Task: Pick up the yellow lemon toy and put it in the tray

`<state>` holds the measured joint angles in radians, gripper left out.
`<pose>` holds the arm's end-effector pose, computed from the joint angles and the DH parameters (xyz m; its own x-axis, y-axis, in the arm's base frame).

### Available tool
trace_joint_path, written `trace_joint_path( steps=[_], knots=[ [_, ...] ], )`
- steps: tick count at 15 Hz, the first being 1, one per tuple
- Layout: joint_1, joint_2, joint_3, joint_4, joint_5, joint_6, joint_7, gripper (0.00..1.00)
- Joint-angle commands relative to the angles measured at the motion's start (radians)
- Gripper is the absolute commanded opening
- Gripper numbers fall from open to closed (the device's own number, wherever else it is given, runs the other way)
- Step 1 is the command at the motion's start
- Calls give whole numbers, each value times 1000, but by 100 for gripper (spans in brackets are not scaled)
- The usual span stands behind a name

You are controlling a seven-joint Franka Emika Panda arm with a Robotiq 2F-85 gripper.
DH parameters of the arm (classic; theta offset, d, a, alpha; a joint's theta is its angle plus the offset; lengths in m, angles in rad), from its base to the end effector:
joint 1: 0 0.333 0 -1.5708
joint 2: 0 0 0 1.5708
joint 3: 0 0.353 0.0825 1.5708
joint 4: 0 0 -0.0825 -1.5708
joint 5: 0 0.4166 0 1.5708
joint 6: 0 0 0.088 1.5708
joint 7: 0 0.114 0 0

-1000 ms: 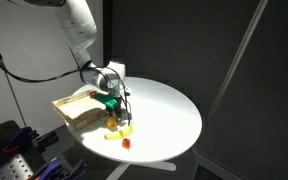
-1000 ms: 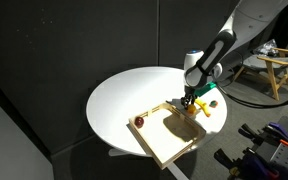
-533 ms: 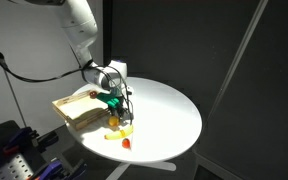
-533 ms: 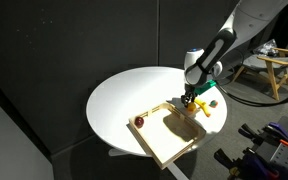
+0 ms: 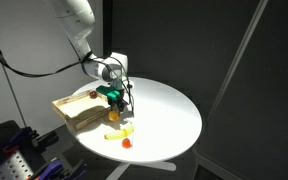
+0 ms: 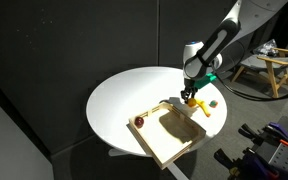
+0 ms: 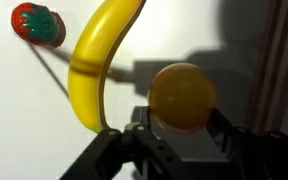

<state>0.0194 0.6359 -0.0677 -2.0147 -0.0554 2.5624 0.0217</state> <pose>0.6224 -0.0298 0.1190 0.9960 -0.0138 -0.0879 -0.0078 -0.9976 0.0682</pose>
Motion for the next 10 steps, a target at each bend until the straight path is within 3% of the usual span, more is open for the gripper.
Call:
trace_joint_path(
  steps=[1, 10],
  knots=[
    [30, -74, -10, -21, -43, -77, 15, 34],
    [101, -116, 23, -10, -107, -166, 25, 34]
  ],
)
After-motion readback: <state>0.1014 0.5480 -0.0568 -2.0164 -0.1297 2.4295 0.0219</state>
